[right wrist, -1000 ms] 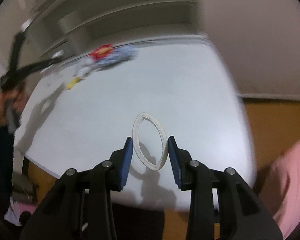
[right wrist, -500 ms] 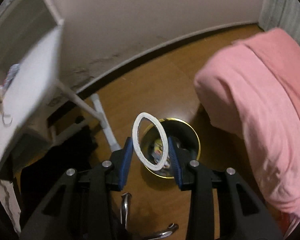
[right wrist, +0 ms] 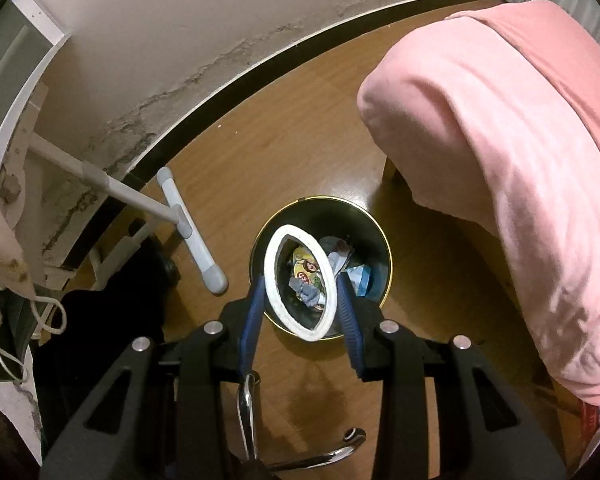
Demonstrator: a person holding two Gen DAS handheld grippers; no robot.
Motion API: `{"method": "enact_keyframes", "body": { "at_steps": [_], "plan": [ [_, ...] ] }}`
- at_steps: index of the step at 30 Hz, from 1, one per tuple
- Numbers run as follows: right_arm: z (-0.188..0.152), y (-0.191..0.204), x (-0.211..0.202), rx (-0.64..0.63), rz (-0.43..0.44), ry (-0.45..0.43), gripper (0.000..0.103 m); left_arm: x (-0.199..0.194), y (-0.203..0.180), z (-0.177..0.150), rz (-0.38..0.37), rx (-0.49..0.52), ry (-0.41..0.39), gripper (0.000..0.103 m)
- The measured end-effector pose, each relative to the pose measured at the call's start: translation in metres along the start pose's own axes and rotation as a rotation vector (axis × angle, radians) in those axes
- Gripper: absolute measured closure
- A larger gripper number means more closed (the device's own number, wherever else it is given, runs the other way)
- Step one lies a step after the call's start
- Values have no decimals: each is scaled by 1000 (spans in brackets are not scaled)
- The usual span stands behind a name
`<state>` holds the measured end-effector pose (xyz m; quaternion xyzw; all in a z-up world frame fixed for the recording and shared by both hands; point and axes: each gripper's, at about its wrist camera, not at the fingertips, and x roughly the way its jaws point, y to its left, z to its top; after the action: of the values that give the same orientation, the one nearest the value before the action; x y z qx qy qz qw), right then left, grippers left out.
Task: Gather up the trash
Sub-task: 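Carry mask and tape roll over the bin and open both tools to drop them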
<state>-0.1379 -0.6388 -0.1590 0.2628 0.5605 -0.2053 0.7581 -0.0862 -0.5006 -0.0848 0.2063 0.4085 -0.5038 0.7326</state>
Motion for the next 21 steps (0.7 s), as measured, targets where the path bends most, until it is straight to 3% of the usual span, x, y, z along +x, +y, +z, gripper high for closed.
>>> {"method": "enact_keyframes", "body": {
  "at_steps": [4, 5, 6, 8, 21],
  "plan": [
    [0, -2, 1, 12, 7, 2, 65, 15, 3, 5, -9, -5, 17, 75],
    [1, -2, 1, 17, 7, 1, 57, 18, 3, 4, -10, -5, 21, 75],
    [1, -3, 0, 20, 10, -2, 41, 21, 4, 5, -11, -7, 23, 75],
    [2, -5, -3, 30, 5, -23, 32, 27, 3, 7, -19, -11, 28, 75],
    [11, -37, -18, 140, -15, -82, 32, 62, -4, 7, -102, -7, 65, 74]
  ]
}}
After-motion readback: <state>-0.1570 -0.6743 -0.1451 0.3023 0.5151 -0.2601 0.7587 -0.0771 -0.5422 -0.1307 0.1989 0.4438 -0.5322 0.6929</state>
